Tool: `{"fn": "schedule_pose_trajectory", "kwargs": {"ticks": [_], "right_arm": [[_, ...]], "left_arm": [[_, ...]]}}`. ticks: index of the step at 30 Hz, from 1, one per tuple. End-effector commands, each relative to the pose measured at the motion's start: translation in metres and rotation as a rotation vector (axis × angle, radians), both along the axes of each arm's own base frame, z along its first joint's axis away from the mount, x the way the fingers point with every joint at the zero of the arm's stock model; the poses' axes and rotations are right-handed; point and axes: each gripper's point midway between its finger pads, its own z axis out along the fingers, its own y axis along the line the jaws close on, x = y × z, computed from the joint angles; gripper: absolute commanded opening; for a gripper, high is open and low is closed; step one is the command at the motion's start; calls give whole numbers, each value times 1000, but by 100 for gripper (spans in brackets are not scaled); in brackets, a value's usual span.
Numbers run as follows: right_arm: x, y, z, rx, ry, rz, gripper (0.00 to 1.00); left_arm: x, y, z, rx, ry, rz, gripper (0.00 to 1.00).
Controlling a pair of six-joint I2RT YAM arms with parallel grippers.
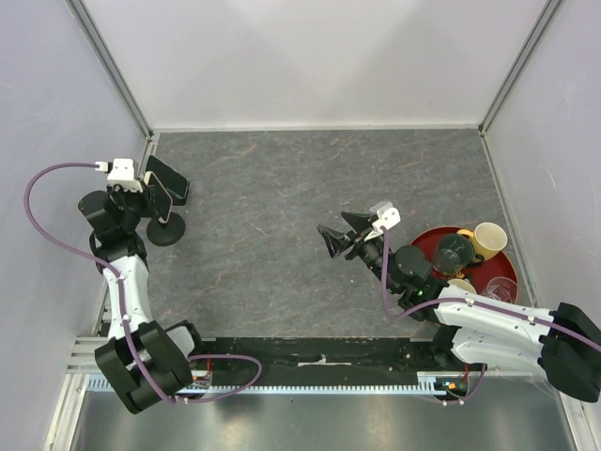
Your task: Place the phone on the phone stand
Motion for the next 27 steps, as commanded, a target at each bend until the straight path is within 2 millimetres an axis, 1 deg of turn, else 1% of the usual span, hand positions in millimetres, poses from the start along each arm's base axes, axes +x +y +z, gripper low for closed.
{"fn": "schedule_pose_trajectory", "kwargs": {"ticks": [1,3,4,5,7,11,12,14,15,16,17,18,19,20,21,22,23,24,25,26,27], "right_arm": [[1,1,10,13,-28,4,75],[1,1,11,14,-29,4,75],[1,2,10,11,-30,7,75],[2,1,10,10,-29,4,75],[1,1,11,13,-31,5,75],[1,0,11,10,-32,4,75],[1,0,12,12,-33,1,75],[1,-1,12,12,-35,3,75],[0,0,12,12,-35,4,75],[-1,-1,13,14,-37,6,75],[0,-2,13,14,-37,-2,75],[1,-3,12,14,-34,-9,75],[5,-6,10,17,-18,-38,75],[8,-11,8,22,-3,-71,77],[18,-25,5,32,23,-171,78],[23,-33,-3,30,61,-226,79],[28,-41,-3,39,80,-279,87],[36,-57,-7,45,106,-376,89],[38,-61,-12,38,127,-399,89],[38,-63,-14,43,132,-404,90],[40,-65,-13,51,131,-404,91]], "left_arm": [[0,35,17,129,-22,129,2],[-2,37,18,144,-24,141,6],[-2,37,17,141,-22,144,18],[-3,38,22,137,-44,157,27],[-4,37,22,115,-58,168,85],[-7,32,26,90,-79,168,88],[-9,36,28,90,-90,197,88],[-16,37,41,56,-142,252,89],[-21,44,43,36,-164,319,89],[-27,41,53,19,-206,340,89],[-30,38,58,-33,-233,372,89],[-38,48,59,-86,-259,476,89],[-49,43,63,-144,-270,524,89],[-55,43,62,-290,-290,595,90],[-71,54,67,-359,-313,717,90],[-81,47,54,-480,-277,765,90],[-88,45,51,-514,-266,797,89],[-89,39,55,-543,-276,783,89],[-85,26,57,-560,-275,735,88],[-90,19,64,-569,-300,718,87],[-91,13,69,-575,-311,697,87]]}}
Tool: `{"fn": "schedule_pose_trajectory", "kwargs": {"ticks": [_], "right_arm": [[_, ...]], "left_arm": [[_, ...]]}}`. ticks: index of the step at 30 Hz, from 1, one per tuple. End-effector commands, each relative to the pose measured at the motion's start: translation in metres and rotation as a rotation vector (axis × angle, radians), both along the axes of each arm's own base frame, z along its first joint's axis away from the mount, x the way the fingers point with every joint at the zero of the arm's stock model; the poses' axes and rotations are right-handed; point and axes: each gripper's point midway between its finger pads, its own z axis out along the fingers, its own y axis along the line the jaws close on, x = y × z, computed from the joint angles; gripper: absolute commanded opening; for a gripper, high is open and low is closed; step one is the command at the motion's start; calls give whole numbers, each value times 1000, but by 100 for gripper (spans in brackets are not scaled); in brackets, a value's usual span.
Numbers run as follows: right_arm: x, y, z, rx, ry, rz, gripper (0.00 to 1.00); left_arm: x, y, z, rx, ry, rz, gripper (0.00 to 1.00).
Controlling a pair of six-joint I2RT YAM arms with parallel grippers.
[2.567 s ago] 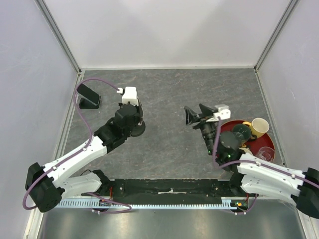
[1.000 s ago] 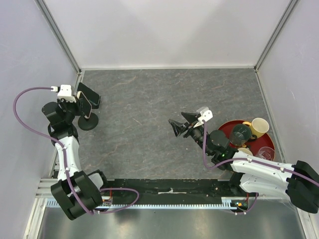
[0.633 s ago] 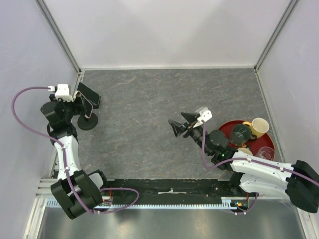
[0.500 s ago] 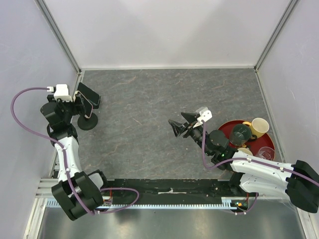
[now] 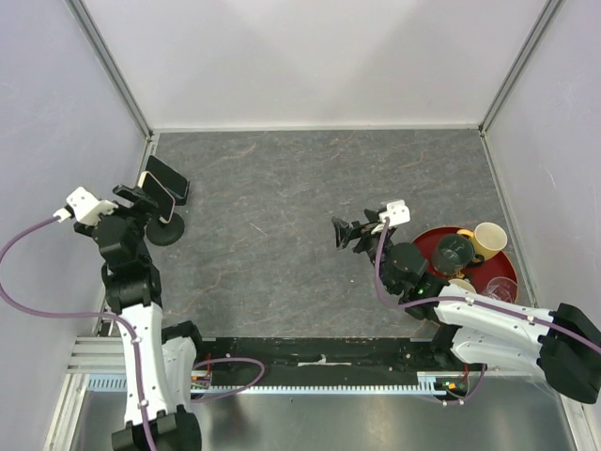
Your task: Place the phone on the phone stand
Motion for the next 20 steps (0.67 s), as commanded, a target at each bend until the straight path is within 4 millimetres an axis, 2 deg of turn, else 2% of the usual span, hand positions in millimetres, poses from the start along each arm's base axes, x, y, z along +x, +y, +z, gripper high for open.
{"fn": "schedule_pose_trajectory", "kwargs": {"ticks": [1,2,3,7,8,9,11,12,14,15,16,17,18,19,20], "right_arm": [[15,-28,7,74,37,-163,92],[15,-27,7,76,39,-158,92],[15,-28,7,75,41,-158,93],[21,-30,7,47,68,-199,96],[22,-32,6,48,79,-219,96],[23,-36,-1,22,108,-245,98],[25,-44,10,59,118,-302,98],[23,-48,10,49,136,-313,98],[19,-52,33,106,131,-310,98],[15,-56,41,90,143,-310,98],[11,-60,46,75,146,-305,98],[3,-65,60,82,130,-277,98],[-3,-74,63,58,143,-287,98],[-8,-83,70,63,136,-295,98],[-19,-98,93,114,99,-289,98]], "left_arm": [[-12,-24,12,-159,-91,21,87],[-10,-34,13,-146,-75,-20,87],[-9,-43,22,-134,-76,-55,86],[1,-110,36,-54,-60,-325,83],[3,-123,35,-44,-56,-379,82],[4,-146,32,-39,-42,-466,81],[4,-173,25,-5,-24,-574,81],[1,-200,20,0,-12,-667,81],[-6,-231,11,30,6,-789,81],[-15,-256,9,43,8,-879,81],[-20,-267,8,55,8,-915,81],[-34,-290,12,68,-9,-1002,82],[-39,-298,16,96,-18,-1033,83],[-44,-303,30,105,-51,-1048,83],[-51,-310,42,117,-80,-1083,84]]}}
